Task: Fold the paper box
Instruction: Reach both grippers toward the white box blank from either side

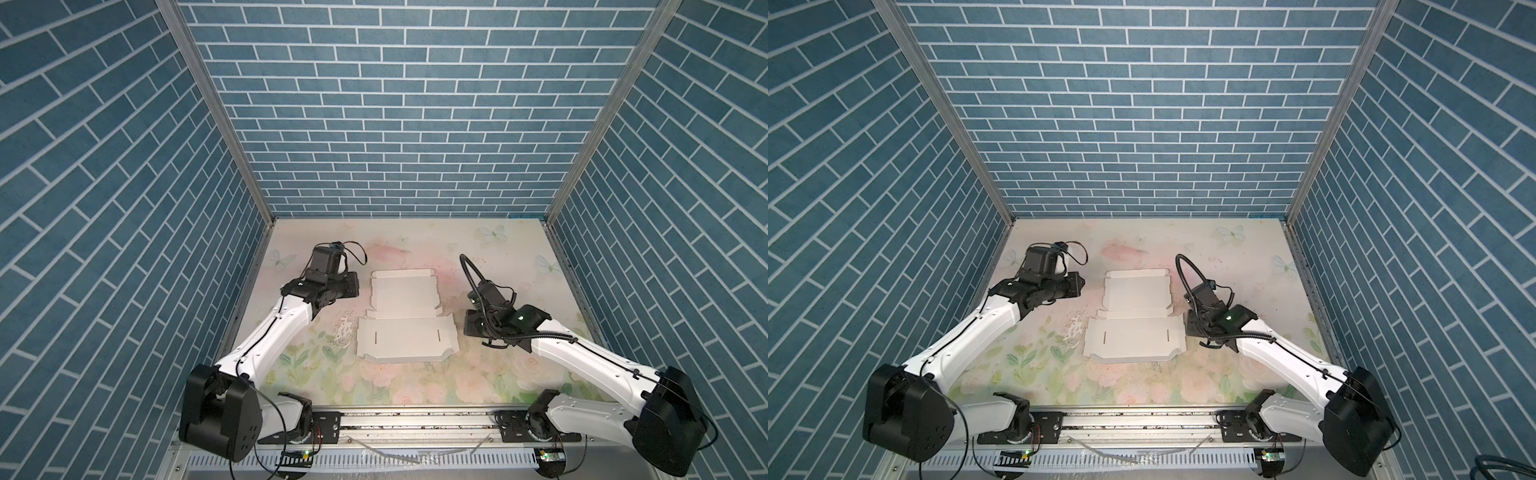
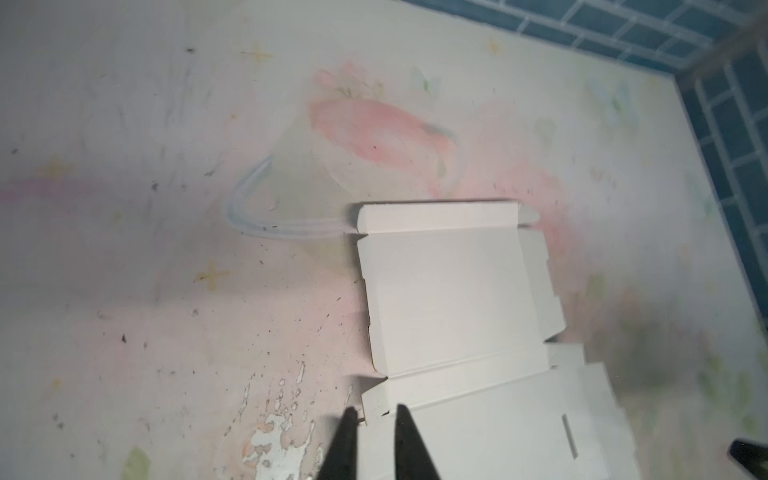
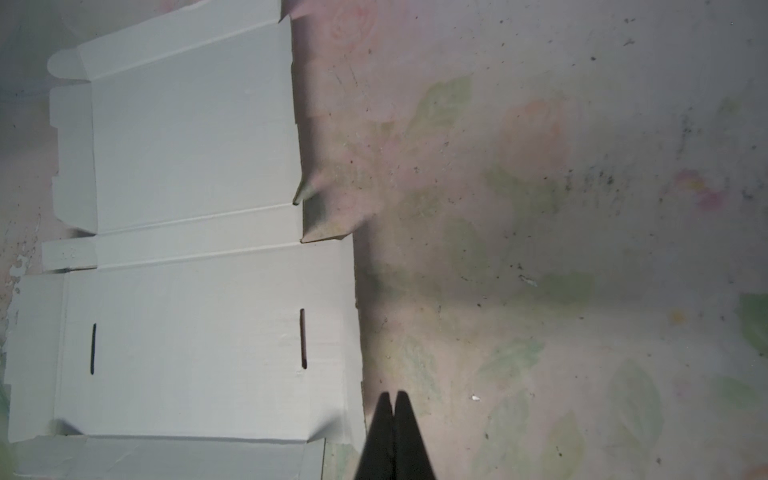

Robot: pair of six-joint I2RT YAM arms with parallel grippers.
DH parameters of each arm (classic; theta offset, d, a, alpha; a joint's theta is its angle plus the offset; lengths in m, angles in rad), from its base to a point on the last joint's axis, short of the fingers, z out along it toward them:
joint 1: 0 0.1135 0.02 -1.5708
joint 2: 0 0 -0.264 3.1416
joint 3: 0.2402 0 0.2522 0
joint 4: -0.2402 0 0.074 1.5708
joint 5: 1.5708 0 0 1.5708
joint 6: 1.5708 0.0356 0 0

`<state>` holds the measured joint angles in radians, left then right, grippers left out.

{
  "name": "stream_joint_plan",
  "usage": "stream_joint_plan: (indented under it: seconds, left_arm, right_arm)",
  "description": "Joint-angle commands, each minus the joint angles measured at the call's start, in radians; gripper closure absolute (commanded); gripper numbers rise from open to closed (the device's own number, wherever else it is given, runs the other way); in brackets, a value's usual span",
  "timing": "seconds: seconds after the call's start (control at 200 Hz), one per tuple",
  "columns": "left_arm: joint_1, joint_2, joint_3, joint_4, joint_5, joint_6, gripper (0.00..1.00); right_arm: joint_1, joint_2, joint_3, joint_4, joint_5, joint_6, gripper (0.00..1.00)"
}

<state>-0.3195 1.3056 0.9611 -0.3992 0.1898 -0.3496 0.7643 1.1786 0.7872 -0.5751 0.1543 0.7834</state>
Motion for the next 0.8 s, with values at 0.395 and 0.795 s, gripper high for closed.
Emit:
stream_joint_plan:
  seconds: [0.395,0.795]
  left_arm:
    - [-0.085,0.445,0.250,0.106,0.167,0.023,1.00]
    - [-0.087,0.552,0.203,0.182,0.032,-0.029,1.00]
  right_arm:
    - [0.216,0.383,0.212,0.247,-0.165,0.126,1.00]
    - [0.246,0.514,0.212,0.264,-0.236,0.170,1.00]
